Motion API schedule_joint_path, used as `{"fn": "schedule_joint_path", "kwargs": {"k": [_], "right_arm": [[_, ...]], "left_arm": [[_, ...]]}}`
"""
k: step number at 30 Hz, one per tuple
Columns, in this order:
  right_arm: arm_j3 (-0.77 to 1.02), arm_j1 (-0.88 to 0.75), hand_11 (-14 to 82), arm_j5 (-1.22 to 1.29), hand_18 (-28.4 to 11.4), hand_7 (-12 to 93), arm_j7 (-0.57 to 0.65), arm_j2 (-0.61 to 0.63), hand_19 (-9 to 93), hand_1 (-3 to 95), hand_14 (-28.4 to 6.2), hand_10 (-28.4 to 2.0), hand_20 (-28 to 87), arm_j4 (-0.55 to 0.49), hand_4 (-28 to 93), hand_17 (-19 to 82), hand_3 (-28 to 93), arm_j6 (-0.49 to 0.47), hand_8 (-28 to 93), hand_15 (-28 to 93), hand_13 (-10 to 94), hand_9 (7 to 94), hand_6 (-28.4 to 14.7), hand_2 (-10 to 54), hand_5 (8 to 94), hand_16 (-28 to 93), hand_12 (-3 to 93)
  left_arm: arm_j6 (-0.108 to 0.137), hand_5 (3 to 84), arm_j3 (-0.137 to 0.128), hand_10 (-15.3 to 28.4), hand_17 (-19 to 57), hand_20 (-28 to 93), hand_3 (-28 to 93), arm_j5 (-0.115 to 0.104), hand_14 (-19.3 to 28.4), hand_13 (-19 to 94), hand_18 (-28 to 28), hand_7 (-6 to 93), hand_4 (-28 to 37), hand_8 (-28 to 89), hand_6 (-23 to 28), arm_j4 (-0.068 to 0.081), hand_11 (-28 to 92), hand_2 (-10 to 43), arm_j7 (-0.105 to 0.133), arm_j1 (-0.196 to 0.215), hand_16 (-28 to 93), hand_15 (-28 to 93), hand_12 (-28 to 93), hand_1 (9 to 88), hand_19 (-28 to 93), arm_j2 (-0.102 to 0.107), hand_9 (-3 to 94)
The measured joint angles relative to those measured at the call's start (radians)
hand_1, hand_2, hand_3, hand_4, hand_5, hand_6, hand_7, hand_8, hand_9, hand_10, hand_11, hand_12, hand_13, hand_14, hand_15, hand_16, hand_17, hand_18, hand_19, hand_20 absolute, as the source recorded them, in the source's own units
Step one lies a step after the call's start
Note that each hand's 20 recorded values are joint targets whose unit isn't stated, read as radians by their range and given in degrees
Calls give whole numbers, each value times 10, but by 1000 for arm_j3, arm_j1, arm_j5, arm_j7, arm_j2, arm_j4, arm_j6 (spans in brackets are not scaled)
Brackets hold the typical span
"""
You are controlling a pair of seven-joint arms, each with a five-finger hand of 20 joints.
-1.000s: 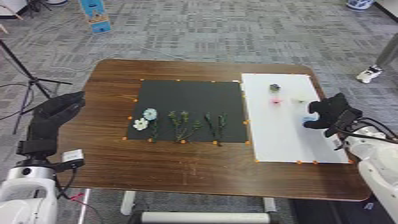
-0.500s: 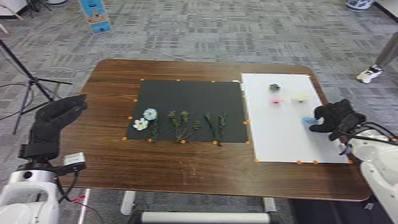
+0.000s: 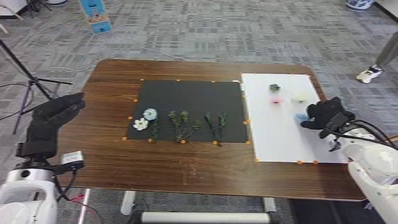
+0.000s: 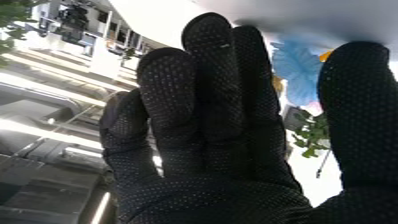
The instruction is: Arrange flowers
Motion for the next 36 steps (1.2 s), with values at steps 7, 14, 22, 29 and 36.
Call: {"fn": "schedule_joint_path", "kwargs": {"k": [7, 14, 22, 29, 36], "right_arm": [[-23, 16, 312, -2, -237, 326, -4, -3, 773, 397, -143, -115, 649, 7, -190, 309, 572, 17, -140, 609, 691, 880, 52, 108, 757, 388, 254], [-9, 3, 304, 17, -250, 294, -14, -2, 761, 227, -164, -137, 661, -12, -160, 289, 648, -1, -124, 609, 671, 870, 21, -3, 752, 399, 253], [19, -7, 276, 42, -257, 253, -12, 6, 729, 145, -174, -149, 657, -81, -146, 274, 661, -161, -105, 573, 650, 841, 2, -53, 729, 390, 240], [-2, 33, 259, 20, -259, 224, 65, 8, 715, 130, -176, -152, 648, -106, -142, 271, 655, -288, -94, 550, 645, 830, -10, -66, 720, 384, 235], [-20, 72, 255, -11, -259, 216, 89, 7, 713, 138, -175, -150, 645, -69, -140, 270, 651, -310, -90, 544, 644, 825, -12, -70, 715, 381, 233]], "left_arm": [[-3, 454, 3, 119, 59, 154, 724, 0, 134, 364, 98, 184, -247, -96, 20, 0, 206, 41, 0, -6, 9, 109, 116, 282, 68, 0, 479], [-4, 454, -3, 120, 59, 154, 724, -3, 136, 364, 98, 185, -247, -95, 21, -1, 206, 41, -1, -5, 9, 109, 116, 280, 67, -2, 480], [-21, 454, -4, 119, 59, 154, 724, -2, 136, 366, 98, 181, -246, -94, 21, -1, 205, 42, -5, -8, 10, 110, 116, 281, 66, 0, 480], [-35, 453, -2, 120, 59, 154, 723, -2, 137, 371, 97, 179, -244, -94, 23, 1, 206, 41, -11, -18, 10, 112, 117, 281, 66, 6, 480], [-41, 451, -2, 119, 59, 154, 725, -1, 138, 372, 97, 176, -243, -92, 22, 1, 205, 39, -14, -24, 10, 112, 116, 280, 66, 8, 479]]}}
